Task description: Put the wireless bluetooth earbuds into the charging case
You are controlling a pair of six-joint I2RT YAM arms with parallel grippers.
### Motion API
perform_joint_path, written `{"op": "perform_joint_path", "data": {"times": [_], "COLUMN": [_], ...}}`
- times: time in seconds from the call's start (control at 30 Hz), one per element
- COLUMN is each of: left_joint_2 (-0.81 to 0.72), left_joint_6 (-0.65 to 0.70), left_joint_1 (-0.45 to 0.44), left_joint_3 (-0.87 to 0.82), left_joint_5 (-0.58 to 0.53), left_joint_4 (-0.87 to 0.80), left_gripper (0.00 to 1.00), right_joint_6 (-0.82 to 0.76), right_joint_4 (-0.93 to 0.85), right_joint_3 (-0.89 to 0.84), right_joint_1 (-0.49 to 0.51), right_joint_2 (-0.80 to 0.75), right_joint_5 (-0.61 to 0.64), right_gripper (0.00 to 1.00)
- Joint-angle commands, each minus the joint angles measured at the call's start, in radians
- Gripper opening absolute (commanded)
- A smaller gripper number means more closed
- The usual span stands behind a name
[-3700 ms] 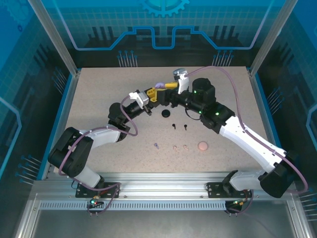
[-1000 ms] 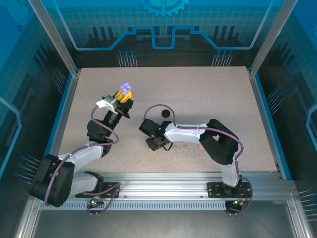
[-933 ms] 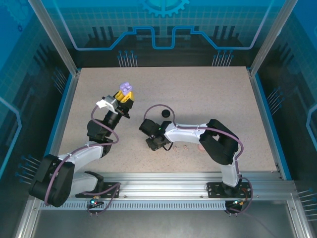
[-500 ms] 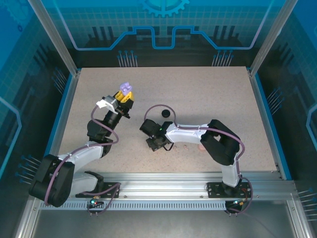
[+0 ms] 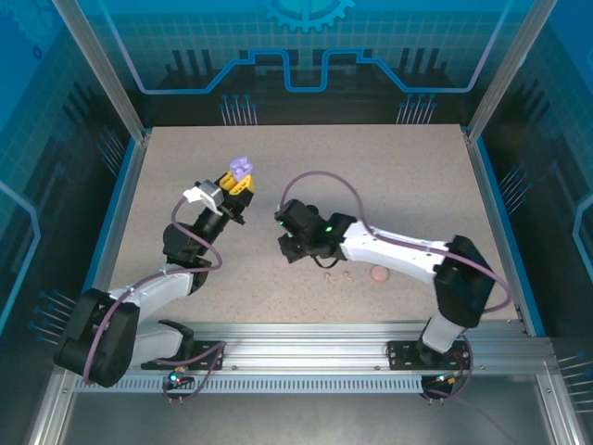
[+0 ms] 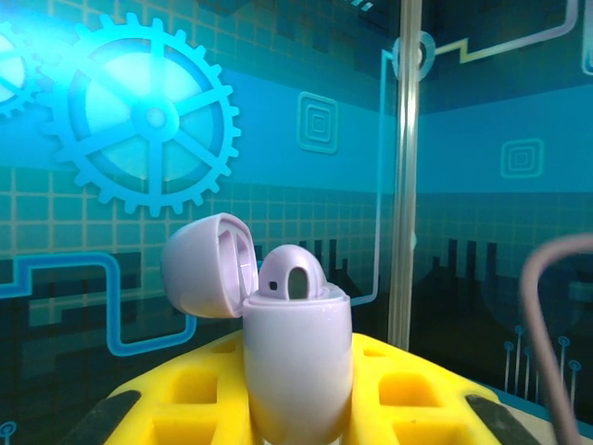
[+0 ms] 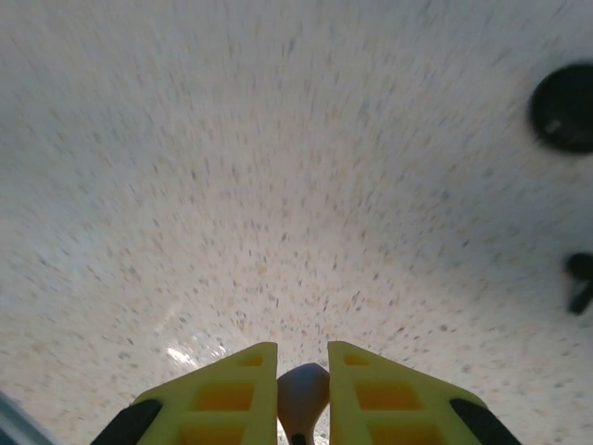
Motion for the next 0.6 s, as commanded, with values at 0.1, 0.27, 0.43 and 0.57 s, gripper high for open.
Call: {"op": "perform_joint_path", "data": {"times": [0.1, 0.27, 0.43, 0.57], "left_joint_2": [0.025, 0.064, 0.106, 0.135], "left_joint_6": [0.024, 0.072, 0.105, 0.133], "left_joint_1": [-0.023, -0.058, -0.084, -0.109], "left_joint_3": [0.062, 0.085, 0.106, 0.123], "left_joint_5": [0.101, 0.163, 0.207, 0.221], "left_joint_4": [0.04, 0.04, 0.04, 0.04], "left_gripper": [0.0, 0.0, 0.0, 0.0], "right_joint_6": [-0.033, -0.064, -0.087, -0.097], "right_joint_4": [-0.003, 0.025, 0.09, 0.203], "right_joint_3": [0.097, 0.175, 0.237, 0.218], "right_joint_1": [-0.084, -0.121, -0.124, -0.121], "right_joint_2": [-0.188, -0.282, -0.318, -0.331], "right_joint_5": [0.02, 0.037, 0.047, 0.03], "right_gripper": [0.16, 0.16, 0.16, 0.16]}}
